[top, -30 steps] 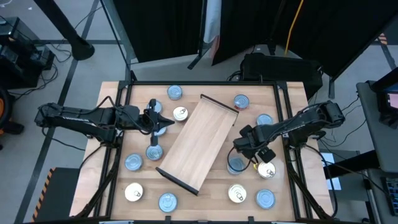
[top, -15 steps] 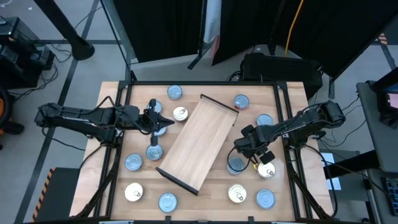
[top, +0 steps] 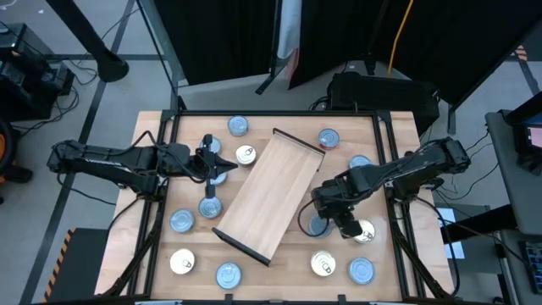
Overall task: Stack canned seafood by type on shelf
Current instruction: Put the red tuna can on the shelf
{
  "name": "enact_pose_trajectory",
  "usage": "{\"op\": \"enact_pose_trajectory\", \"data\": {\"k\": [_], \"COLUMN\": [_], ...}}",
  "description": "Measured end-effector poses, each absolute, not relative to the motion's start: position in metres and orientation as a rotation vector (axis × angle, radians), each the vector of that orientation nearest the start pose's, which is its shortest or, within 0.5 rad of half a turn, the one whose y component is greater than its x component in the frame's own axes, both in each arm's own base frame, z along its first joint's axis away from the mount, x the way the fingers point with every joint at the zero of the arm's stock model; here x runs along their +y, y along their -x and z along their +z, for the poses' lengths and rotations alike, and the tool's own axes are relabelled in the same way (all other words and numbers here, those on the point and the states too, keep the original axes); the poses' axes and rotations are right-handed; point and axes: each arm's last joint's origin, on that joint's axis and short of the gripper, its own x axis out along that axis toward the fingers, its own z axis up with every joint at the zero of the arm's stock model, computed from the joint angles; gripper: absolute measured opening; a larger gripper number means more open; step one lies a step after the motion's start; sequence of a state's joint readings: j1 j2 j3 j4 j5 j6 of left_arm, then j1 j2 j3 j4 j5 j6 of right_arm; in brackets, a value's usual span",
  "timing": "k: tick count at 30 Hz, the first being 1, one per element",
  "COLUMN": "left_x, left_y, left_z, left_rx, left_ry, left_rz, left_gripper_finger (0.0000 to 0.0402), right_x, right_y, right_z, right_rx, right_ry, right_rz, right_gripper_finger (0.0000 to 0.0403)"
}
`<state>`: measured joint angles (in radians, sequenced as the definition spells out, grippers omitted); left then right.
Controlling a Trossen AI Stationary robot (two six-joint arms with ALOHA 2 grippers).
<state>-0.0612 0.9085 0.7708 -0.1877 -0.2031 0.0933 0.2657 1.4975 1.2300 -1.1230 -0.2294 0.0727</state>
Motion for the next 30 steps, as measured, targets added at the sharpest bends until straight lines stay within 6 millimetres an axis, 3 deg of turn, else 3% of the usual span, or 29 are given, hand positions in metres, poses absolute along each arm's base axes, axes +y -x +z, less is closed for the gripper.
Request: {"op": "enact_pose_trajectory", "data": {"k": [7, 12, 15, 19, 23, 26, 30], "left_x": [-0.006, -0.006, -0.005, -0.005, -0.004, -0.004, -0.003], "left_y": [-0.201, -0.2, -0.199, -0.197, -0.192, -0.185, -0.176], "left_z": [0.313, 0.315, 0.316, 0.317, 0.322, 0.327, 0.332], "left_rx": [0.267, 0.254, 0.252, 0.245, 0.223, 0.194, 0.17], "left_ry": [-0.15, -0.203, -0.207, -0.208, -0.229, -0.226, -0.214], "left_rz": [0.127, 0.137, 0.159, 0.163, 0.18, 0.191, 0.192], "left_gripper_finger": [0.0012, 0.0012, 0.0013, 0.0012, 0.0012, 0.0012, 0.0012], "right_x": [0.094, 0.09, 0.089, 0.086, 0.082, 0.081, 0.079], "right_y": [-0.289, -0.321, -0.334, -0.35, -0.375, -0.393, -0.406], "right_z": [0.318, 0.342, 0.349, 0.34, 0.309, 0.291, 0.28], "right_rx": [1.032, 0.645, 0.509, 0.479, 0.541, 0.541, 0.531], "right_ry": [-0.09, -0.153, -0.188, -0.256, -0.354, -0.451, -0.55], "right_rz": [0.449, 0.447, 0.437, 0.358, 0.271, 0.281, 0.339], "right_gripper_finger": [0.0125, 0.0126, 0.0127, 0.0127, 0.0127, 0.0127, 0.0127]}}
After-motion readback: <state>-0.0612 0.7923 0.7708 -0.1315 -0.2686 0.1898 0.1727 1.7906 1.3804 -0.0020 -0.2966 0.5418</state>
